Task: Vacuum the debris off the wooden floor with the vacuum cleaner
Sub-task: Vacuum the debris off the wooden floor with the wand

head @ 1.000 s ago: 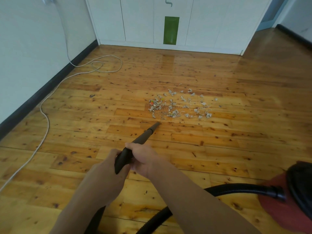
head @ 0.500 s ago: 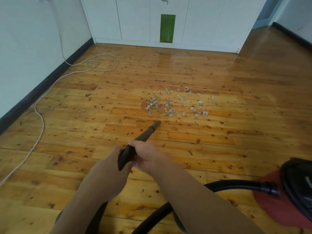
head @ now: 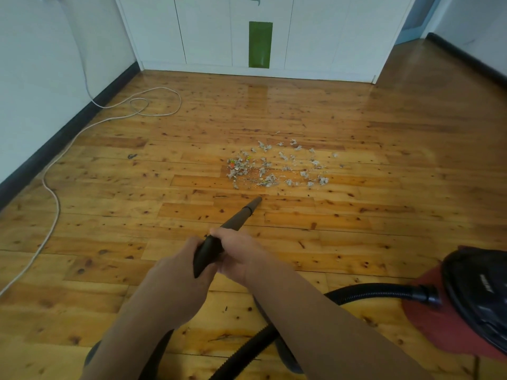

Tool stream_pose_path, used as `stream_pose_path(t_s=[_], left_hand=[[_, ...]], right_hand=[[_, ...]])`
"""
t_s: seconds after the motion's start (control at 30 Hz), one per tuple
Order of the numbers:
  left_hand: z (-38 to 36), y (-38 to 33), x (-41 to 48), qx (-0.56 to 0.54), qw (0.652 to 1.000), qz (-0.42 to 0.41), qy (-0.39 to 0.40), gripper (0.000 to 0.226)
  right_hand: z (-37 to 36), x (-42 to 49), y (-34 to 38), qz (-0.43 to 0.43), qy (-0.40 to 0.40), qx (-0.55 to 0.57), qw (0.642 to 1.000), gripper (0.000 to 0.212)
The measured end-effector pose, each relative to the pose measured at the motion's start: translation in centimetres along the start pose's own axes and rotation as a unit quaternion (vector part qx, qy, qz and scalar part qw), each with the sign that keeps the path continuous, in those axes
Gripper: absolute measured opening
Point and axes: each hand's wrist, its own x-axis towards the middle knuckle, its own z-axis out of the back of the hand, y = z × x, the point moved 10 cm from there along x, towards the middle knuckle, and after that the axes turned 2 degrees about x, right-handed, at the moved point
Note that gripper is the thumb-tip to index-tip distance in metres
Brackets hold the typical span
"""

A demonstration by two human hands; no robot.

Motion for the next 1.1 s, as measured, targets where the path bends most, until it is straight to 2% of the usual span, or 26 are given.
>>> stream_pose_path(t_s=[0.6, 1.1], left_hand=[[-1.9, -2.2, 1.6, 0.039, 0.999, -0.028, -0.002, 0.031], [-3.8, -4.7, 2.8, 0.056, 0.996, -0.073, -0.002, 0.029]], right_hand=[[2.9, 0.1, 1.1, 0.004, -0.032, 0.014, 0.999, 0.031], [5.8, -0.3, 2.5, 0.004, -0.059, 0.031, 0.998, 0.034]])
